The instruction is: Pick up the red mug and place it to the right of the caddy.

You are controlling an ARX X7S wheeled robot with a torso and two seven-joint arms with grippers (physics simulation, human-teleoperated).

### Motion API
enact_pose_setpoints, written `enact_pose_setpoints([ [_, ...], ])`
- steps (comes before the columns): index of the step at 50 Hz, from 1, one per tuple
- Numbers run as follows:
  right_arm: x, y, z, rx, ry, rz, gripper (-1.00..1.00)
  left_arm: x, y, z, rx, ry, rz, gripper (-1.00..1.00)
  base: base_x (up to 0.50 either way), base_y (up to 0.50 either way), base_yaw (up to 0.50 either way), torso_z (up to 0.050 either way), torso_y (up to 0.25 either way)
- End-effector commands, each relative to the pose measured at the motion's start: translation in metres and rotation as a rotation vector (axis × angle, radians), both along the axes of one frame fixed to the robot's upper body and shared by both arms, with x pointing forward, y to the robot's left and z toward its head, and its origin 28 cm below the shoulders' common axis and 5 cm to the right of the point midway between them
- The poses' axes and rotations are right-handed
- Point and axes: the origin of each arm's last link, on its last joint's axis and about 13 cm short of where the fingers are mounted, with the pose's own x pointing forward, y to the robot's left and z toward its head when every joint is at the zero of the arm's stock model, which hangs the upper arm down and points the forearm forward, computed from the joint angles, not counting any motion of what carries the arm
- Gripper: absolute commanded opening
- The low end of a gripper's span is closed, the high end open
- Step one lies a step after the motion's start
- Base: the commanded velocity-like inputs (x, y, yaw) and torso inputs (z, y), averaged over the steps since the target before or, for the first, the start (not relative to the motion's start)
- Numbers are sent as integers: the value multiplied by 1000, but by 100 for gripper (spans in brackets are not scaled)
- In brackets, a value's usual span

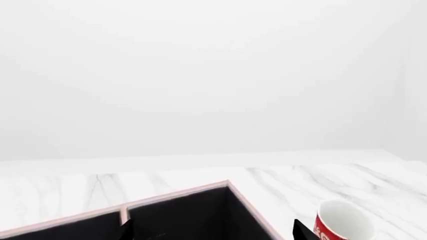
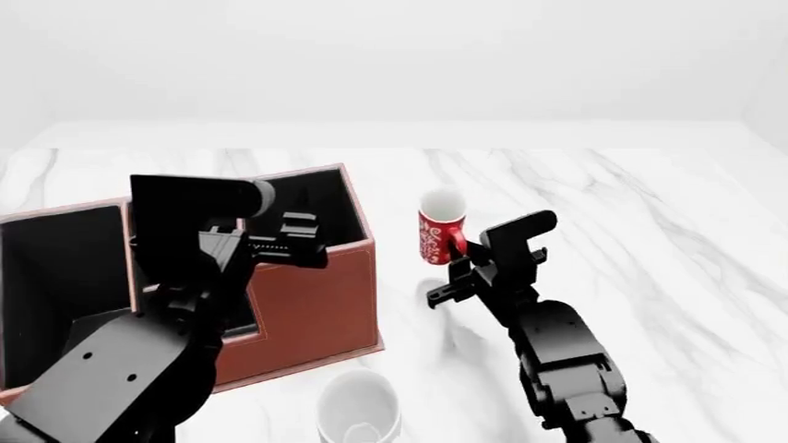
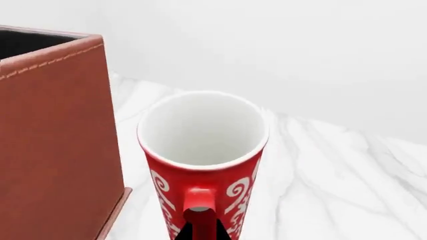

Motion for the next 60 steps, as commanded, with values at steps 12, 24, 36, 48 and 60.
enact_pose_setpoints([
  [12,7,13,-14,-32,53,102,-100,0,0,0,0,1,-2,100,0,0,0,0,0],
  [24,-13,4,-28,-39,101,119,-100,0,2,-2,-2,6,2,100,0,0,0,0,1],
  [36,-19,0,-34,-40,150,121,-100,1,3,-2,-3,4,4,100,0,0,0,0,1],
  [48,-15,2,-37,-61,212,110,-100,-1,3,-1,-5,2,6,100,0,0,0,0,1],
  [60,-13,1,-40,-70,253,103,-100,-1,3,0,-4,-1,5,100,0,0,0,0,0],
])
